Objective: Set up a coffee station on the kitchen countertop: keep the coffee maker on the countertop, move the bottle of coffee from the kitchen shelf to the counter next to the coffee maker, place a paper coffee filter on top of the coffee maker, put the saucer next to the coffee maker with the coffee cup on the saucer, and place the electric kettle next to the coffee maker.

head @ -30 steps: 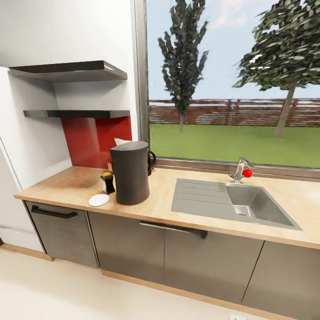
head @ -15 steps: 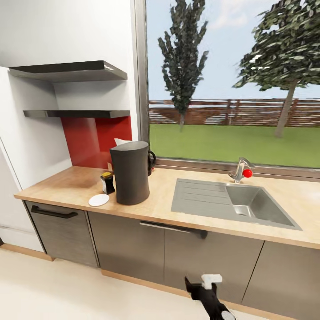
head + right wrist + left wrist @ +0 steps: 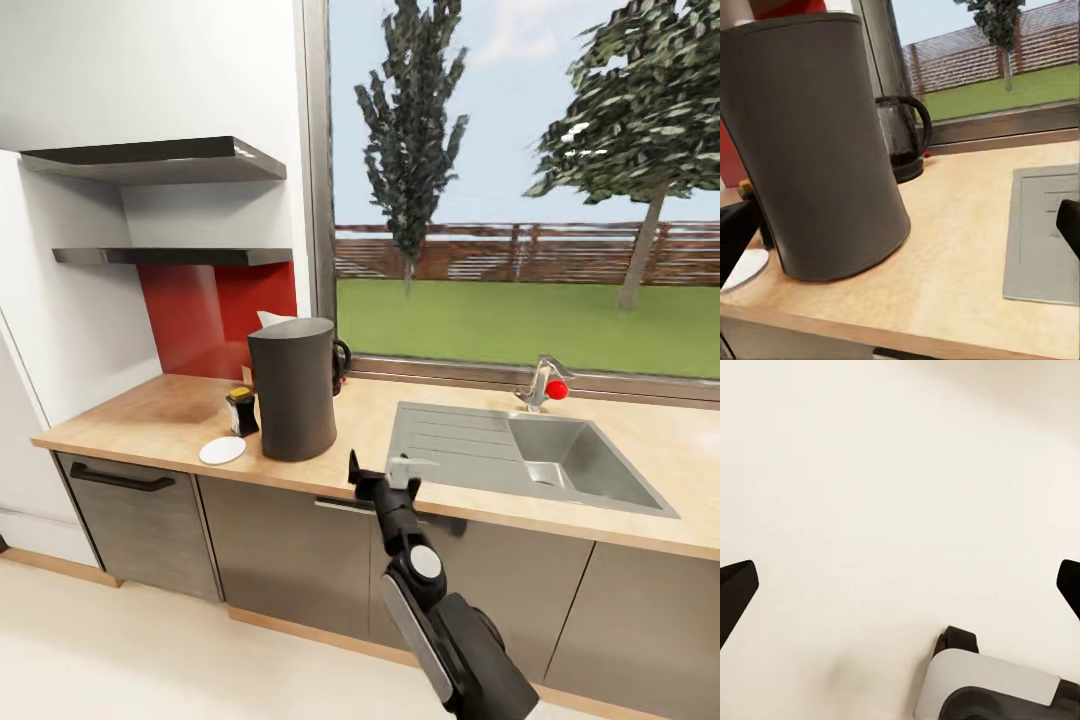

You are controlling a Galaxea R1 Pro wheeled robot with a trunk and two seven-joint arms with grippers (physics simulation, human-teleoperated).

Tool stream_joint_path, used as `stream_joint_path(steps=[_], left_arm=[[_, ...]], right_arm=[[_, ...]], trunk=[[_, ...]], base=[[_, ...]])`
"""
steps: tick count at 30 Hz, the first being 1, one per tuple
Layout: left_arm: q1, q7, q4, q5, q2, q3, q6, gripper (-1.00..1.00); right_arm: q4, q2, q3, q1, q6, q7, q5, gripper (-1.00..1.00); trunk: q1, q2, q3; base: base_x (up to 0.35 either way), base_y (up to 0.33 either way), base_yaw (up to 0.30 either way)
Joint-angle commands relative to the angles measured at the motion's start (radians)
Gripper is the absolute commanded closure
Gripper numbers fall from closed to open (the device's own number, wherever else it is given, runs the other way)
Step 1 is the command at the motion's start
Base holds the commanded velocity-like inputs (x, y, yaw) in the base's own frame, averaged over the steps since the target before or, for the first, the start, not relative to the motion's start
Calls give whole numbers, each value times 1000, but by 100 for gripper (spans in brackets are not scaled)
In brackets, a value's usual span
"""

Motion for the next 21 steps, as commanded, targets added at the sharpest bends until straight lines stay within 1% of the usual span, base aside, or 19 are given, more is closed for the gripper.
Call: stream_joint_path(steps=[1, 2, 4, 5, 6, 9, 10, 12, 14, 16, 17, 21], left_arm=[[2, 0, 0, 0, 0, 7, -3, -100], [9, 0, 0, 0, 0, 7, -3, -100], [14, 0, -1, 0, 3, 7, -3, -100], [17, 0, -1, 0, 5, 7, -2, -100], [29, 0, -1, 0, 7, 5, 0, -100], [41, 0, -1, 0, 9, 5, 0, -100], [45, 0, 0, -1, 8, 4, 0, -100], [47, 0, 0, -1, 7, 4, 0, -100], [47, 0, 0, -2, 6, 4, 0, -100], [48, 0, 0, -2, 6, 4, 0, -100], [48, 0, 0, -2, 6, 4, 1, -100], [48, 0, 0, -2, 6, 4, 2, -100]], right_arm=[[-26, 0, 1, -2, 49, -12, -7, -100], [-54, 0, -2, -8, 122, -18, -8, -100], [-77, 0, -5, -32, 212, -23, -8, -100], [-86, 0, -12, -71, 280, -24, -9, -100], [-89, 0, -55, -121, 357, -24, -9, -100], [-88, 0, -128, -145, 424, -19, -9, -100], [-88, 0, -165, -152, 455, -10, -10, -100], [-88, -12, -176, -154, 464, 15, -10, -100], [-88, -39, -181, -155, 469, 94, -9, -100], [-88, -65, -183, -155, 472, 149, -8, -100], [-89, -73, -183, -155, 472, 160, -8, -100], [-88, -88, -183, -155, 473, 177, -6, -100]], trunk=[[0, -1, -2], [0, -1, -2], [0, -1, -2], [0, -1, -2], [0, -1, -2], [0, -1, -2], [0, -1, -2], [0, -1, -2], [0, -1, -2], [0, -1, -2], [0, -1, -2], [0, -1, -2]], base=[[0, 0, 0], [0, 0, 0], [0, 0, 0], [0, 0, 0], [135, 0, 0], [236, 0, 0], [301, -40, 0], [309, -84, 0], [315, -140, 0], [310, -170, 0], [302, -187, 0], [296, -197, 0]])
